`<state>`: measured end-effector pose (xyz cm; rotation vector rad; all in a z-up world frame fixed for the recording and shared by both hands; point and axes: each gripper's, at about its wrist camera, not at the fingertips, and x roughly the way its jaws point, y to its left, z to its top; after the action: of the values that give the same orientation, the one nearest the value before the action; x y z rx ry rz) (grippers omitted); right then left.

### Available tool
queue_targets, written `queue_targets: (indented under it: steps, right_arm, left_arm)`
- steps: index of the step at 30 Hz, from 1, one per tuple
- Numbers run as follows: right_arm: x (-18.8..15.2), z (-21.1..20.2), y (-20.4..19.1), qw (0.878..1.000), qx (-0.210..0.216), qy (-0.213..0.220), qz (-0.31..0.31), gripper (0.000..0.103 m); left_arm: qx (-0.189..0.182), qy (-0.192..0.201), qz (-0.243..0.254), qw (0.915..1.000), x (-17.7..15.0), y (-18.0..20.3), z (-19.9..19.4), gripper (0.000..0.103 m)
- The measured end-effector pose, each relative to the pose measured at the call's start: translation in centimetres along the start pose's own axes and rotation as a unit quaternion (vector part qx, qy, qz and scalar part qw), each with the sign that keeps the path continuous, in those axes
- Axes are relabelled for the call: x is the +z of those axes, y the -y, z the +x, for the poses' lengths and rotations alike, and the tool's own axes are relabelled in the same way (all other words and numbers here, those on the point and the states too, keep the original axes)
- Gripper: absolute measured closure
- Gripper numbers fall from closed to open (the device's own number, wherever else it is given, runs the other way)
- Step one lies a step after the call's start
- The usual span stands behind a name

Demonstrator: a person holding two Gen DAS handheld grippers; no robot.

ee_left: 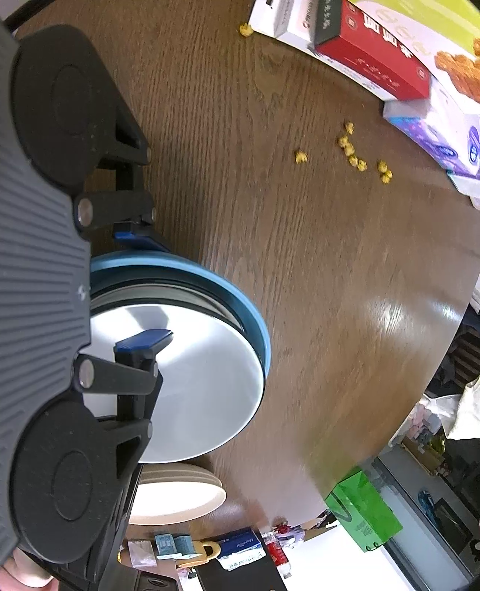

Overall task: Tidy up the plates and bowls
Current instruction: 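Lift the bowl stack with both grippers and carry it over the cream plates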

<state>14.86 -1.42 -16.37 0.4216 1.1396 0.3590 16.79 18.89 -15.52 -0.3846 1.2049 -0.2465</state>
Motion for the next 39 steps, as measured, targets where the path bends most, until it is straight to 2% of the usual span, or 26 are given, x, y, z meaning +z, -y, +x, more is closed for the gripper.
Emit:
queue_targets:
  steps: [16, 39]
  right_arm:
    - [0.5, -3.0, 2.8, 1.0, -0.002, 0.022, 0.01, 0.062]
    - [1.1, -8.1, 8.9, 0.997, -0.015, 0.062, 0.043, 0.062]
  left_arm:
    - [-0.005, 0.003, 0.025, 0.9997, 0.3, 4.6, 0.5, 0.059]
    - [-0.023, -0.001, 0.072, 0.9971, 0.8, 12.4, 2.3, 0.059]
